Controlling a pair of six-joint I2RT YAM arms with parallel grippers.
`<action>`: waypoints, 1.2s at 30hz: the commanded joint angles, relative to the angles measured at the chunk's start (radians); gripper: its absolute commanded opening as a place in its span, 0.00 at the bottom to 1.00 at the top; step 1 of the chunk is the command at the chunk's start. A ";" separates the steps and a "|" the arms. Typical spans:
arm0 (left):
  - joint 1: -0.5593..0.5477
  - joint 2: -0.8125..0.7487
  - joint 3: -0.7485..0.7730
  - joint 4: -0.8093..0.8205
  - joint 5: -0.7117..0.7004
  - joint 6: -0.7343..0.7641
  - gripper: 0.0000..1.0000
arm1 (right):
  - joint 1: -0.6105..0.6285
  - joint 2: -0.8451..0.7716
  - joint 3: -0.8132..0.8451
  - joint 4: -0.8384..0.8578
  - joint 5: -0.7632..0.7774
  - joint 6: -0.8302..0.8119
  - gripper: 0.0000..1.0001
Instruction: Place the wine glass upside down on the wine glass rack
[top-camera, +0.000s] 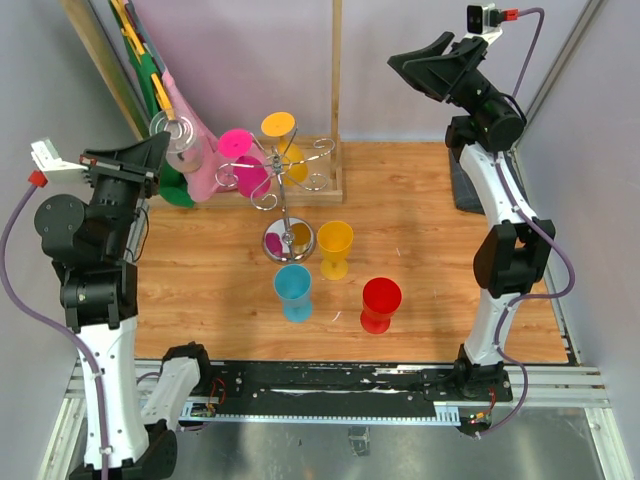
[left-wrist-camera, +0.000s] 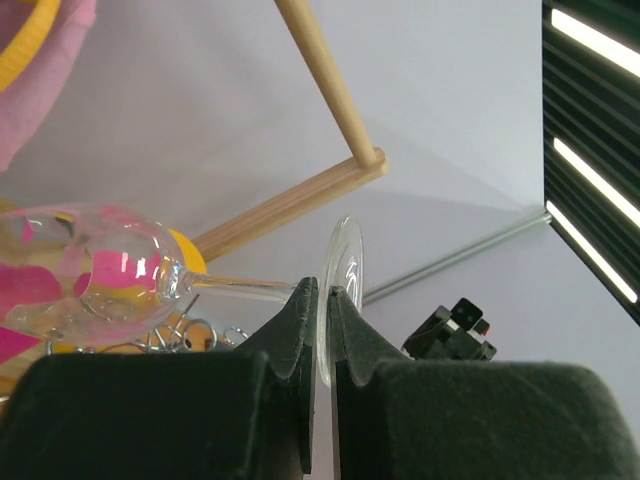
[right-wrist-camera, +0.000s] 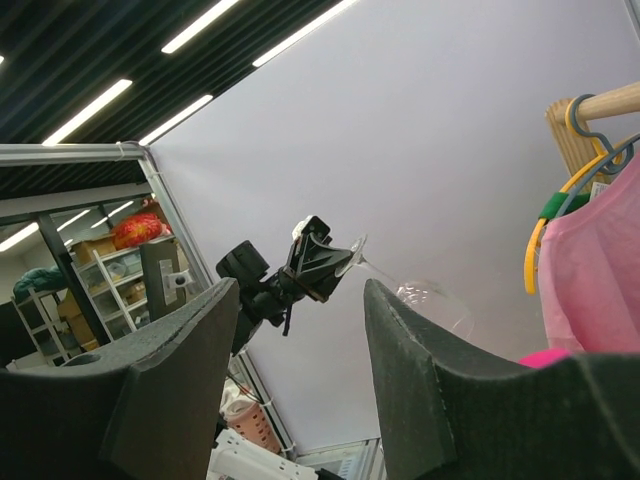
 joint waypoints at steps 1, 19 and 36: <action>-0.036 -0.063 0.023 -0.067 -0.173 0.028 0.00 | -0.013 0.002 0.015 0.054 0.026 -0.011 0.55; -0.064 -0.243 -0.257 -0.277 -0.024 -0.114 0.00 | -0.050 -0.037 -0.083 0.066 0.041 -0.054 0.54; -0.064 -0.087 -0.346 -0.062 0.157 -0.084 0.00 | -0.066 -0.055 -0.140 0.066 0.040 -0.063 0.54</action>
